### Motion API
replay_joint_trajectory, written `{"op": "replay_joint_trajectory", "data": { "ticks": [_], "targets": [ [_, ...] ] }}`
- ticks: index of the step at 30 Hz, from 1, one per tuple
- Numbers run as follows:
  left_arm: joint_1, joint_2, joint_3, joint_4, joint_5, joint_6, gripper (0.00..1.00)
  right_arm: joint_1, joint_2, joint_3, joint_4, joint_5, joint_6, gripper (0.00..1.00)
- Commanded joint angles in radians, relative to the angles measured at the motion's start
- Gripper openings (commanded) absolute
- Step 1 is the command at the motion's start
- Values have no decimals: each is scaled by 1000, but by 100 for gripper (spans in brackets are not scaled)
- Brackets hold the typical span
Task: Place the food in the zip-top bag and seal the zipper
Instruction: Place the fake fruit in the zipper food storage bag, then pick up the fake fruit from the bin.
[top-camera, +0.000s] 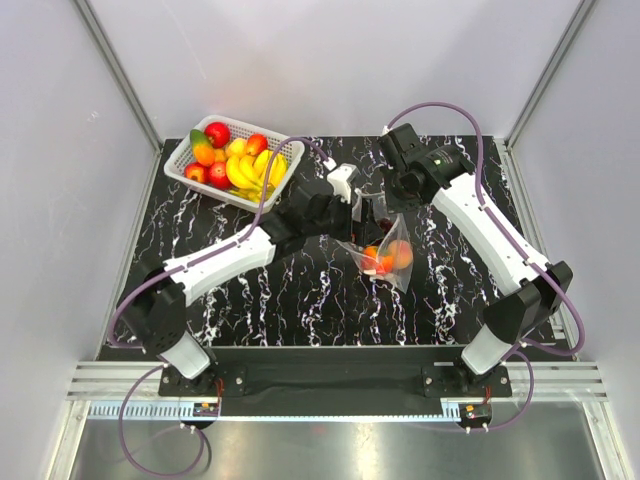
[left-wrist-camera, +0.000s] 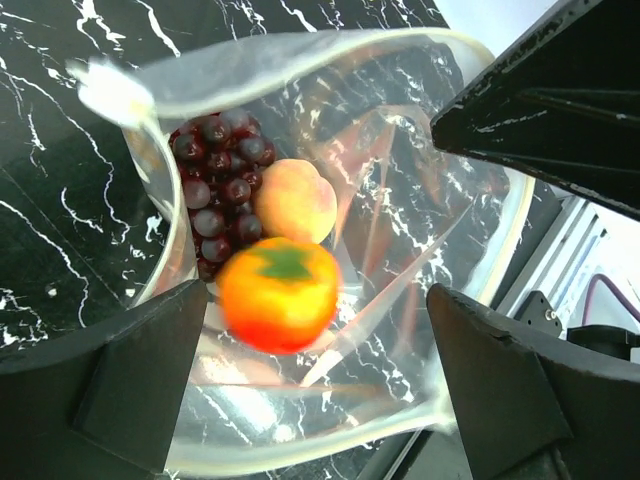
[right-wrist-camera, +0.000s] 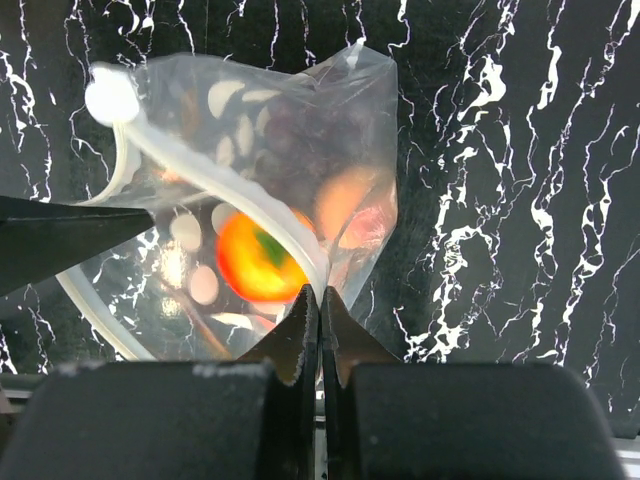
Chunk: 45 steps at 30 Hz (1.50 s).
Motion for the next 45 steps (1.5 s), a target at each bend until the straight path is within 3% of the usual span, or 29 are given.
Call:
{"op": "replay_joint_trajectory", "data": {
  "ticks": [1,9,16,22,26,33,40,45],
  "targets": [
    [-4,-65,49,-19,-19,29,99,10,-31,44,7,38,-4,0],
    [40,-275,38,-140,-144,98,99,10,-26,52,1,40,-2,0],
    [298,-291,127,-299,-274,259,99,8,-29,49,1,33,-8,0],
    [471,-9,381,-457,-515,403,99,10,-24,56,-10,29,-14,0],
    [572,170,541,-456,-473,454,99,11,-28,52,-10,27,-16,0],
    [634,572,1016,-536,-491,546,98,10,-23,64,-15,3,-14,0],
    [642,726,1021,-309,-476,624,98,10,-17,59,-21,1,-22,0],
    [642,850,1133,-371,-396,611,98,10,-29,53,-15,3,-24,0]
  ]
}}
